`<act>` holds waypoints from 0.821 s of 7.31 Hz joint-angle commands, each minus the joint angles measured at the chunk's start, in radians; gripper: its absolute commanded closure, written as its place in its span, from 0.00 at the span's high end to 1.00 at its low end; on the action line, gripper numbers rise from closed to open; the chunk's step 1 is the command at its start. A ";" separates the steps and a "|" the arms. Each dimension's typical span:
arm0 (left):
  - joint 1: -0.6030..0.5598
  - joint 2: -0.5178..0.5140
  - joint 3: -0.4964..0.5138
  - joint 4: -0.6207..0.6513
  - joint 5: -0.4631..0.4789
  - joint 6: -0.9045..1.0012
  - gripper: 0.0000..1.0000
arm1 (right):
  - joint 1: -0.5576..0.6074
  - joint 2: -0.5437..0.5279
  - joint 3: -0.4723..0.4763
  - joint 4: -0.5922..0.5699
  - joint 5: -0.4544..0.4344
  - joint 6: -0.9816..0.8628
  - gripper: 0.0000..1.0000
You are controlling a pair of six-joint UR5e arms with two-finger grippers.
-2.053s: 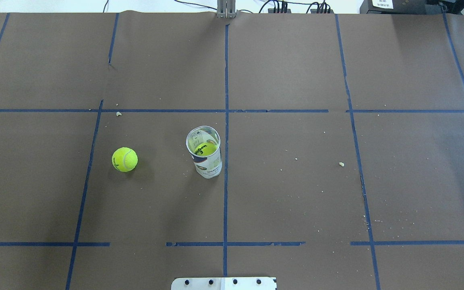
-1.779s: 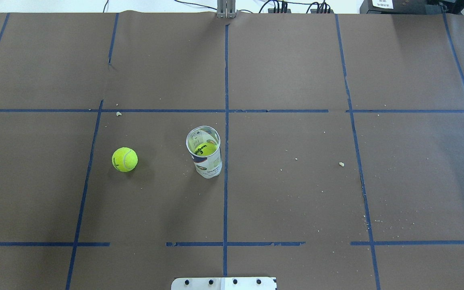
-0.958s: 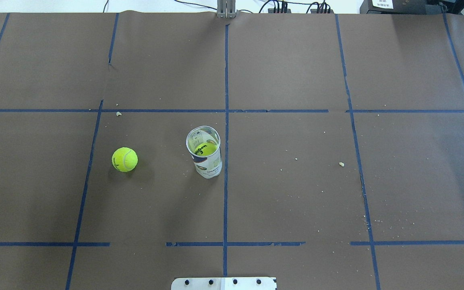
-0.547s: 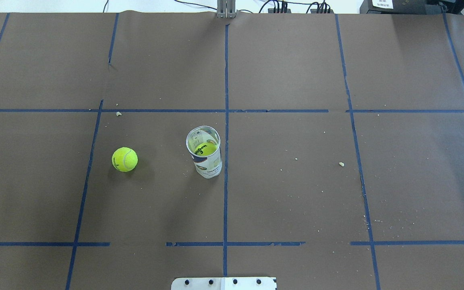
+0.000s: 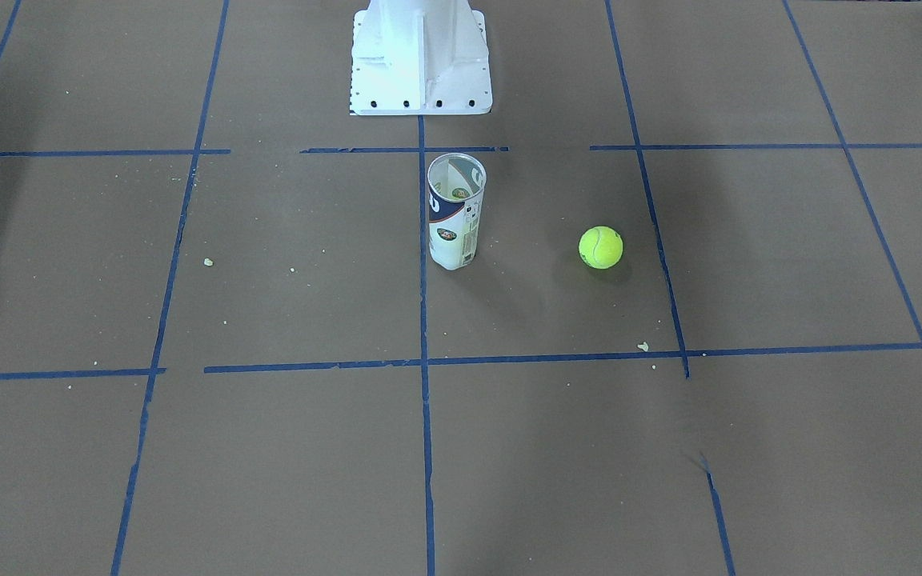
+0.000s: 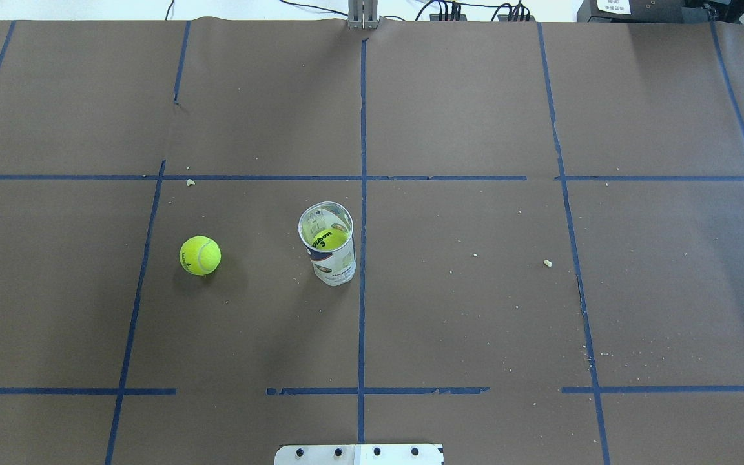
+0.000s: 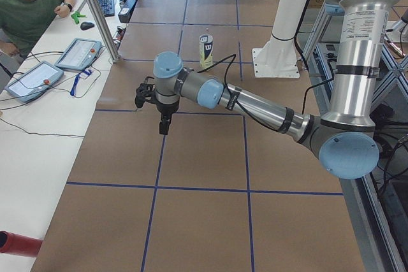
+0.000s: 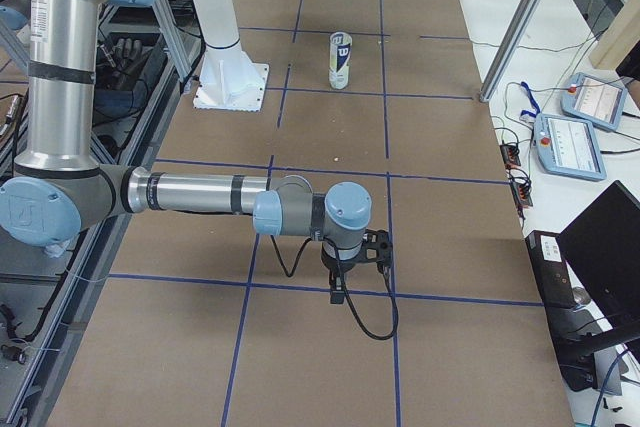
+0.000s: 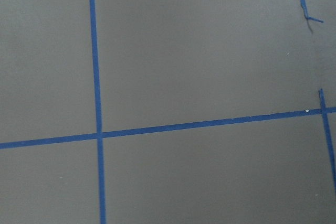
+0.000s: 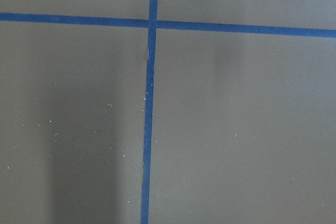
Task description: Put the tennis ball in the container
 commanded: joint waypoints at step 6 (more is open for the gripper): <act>0.527 -0.186 -0.010 -0.187 0.304 -0.791 1.00 | 0.000 -0.001 -0.001 0.000 0.000 0.000 1.00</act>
